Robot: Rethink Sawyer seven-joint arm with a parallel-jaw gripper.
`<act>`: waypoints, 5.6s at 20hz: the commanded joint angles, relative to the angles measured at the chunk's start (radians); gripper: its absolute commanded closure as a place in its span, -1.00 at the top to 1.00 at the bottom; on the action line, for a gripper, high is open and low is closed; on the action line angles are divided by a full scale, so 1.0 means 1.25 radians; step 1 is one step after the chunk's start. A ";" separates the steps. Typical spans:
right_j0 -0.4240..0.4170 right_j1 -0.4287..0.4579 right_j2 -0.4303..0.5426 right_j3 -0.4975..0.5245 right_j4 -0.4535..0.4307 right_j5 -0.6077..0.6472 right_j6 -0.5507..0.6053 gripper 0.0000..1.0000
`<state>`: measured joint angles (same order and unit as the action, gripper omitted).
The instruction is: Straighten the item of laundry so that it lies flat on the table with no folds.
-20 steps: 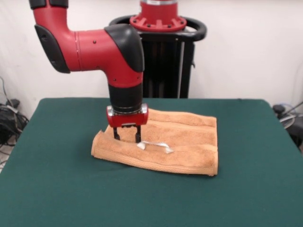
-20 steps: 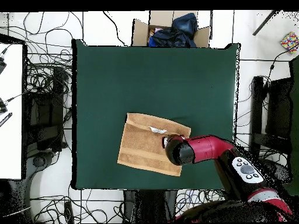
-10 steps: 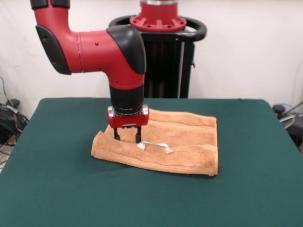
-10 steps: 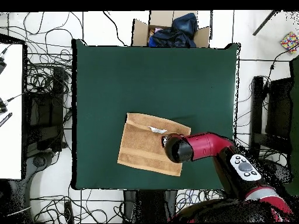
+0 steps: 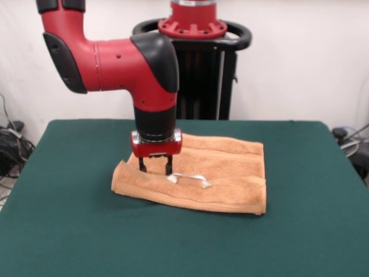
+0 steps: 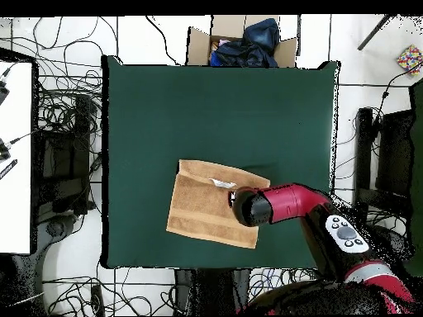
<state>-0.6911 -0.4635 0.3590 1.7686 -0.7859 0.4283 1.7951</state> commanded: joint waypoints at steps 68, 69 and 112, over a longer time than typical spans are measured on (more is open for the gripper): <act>0.112 0.075 0.077 -0.229 0.029 -0.063 0.109 1.00; 0.114 0.074 0.075 -0.230 0.035 -0.055 0.109 1.00; 0.282 0.124 0.048 -0.109 0.351 -0.368 0.189 1.00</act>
<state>-0.4345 -0.3475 0.4229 1.6286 -0.4228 0.0477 1.7957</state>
